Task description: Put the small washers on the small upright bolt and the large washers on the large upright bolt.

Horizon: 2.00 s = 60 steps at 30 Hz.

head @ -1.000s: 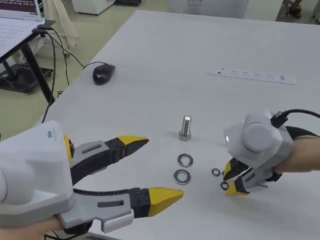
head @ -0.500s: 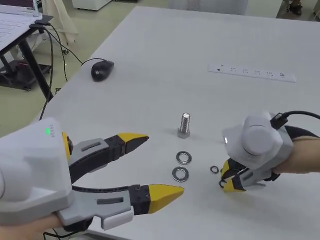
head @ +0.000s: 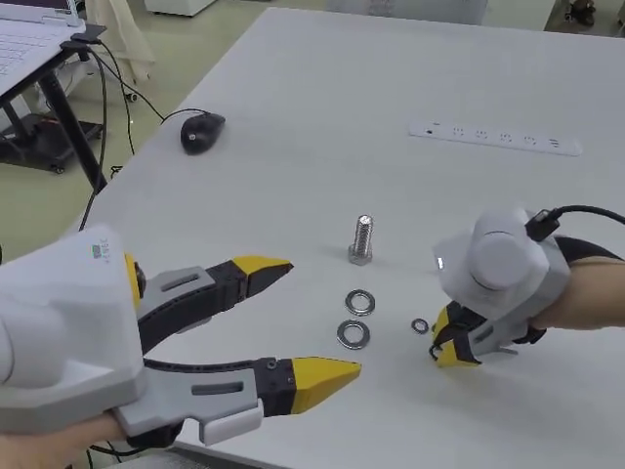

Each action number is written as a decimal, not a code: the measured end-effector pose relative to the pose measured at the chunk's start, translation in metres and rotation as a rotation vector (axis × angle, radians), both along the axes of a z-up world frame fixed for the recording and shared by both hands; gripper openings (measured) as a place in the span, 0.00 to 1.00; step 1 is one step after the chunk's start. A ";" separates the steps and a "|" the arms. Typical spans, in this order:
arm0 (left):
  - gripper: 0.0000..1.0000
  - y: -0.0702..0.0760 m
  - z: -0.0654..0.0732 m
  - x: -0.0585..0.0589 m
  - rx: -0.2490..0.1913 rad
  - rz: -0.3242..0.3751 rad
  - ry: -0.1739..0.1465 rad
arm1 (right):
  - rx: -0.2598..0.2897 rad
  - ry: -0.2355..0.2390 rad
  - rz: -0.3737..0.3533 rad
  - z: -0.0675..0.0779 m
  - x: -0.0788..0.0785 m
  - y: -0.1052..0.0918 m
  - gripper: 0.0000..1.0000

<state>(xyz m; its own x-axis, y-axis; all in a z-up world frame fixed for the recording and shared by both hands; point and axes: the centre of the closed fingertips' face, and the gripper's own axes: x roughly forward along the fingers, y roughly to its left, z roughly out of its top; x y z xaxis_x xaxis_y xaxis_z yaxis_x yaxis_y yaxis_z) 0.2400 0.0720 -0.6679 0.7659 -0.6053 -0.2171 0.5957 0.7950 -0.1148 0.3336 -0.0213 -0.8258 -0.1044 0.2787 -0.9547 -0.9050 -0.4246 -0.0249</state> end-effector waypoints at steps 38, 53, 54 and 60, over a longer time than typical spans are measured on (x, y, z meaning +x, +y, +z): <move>0.62 -0.001 -0.005 0.018 0.016 -0.025 0.021 | 0.046 -0.128 -0.100 0.083 0.103 0.002 0.12; 0.62 0.001 -0.010 0.024 0.010 -0.014 0.034 | 0.028 -0.106 -0.079 0.067 0.106 0.008 0.12; 0.62 0.001 -0.009 0.024 0.007 -0.012 0.032 | 0.028 -0.108 -0.079 0.067 0.106 0.008 0.12; 0.62 0.002 -0.009 0.025 0.004 -0.008 0.030 | 0.017 -0.105 -0.077 0.061 0.112 0.007 0.12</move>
<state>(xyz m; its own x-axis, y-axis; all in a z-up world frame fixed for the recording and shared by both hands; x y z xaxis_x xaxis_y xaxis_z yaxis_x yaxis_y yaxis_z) 0.2654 0.0740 -0.6766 0.7542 -0.6103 -0.2422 0.5981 0.7908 -0.1300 0.4454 -0.0144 -0.7646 0.0182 0.2985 -0.9542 -0.9272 -0.3522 -0.1278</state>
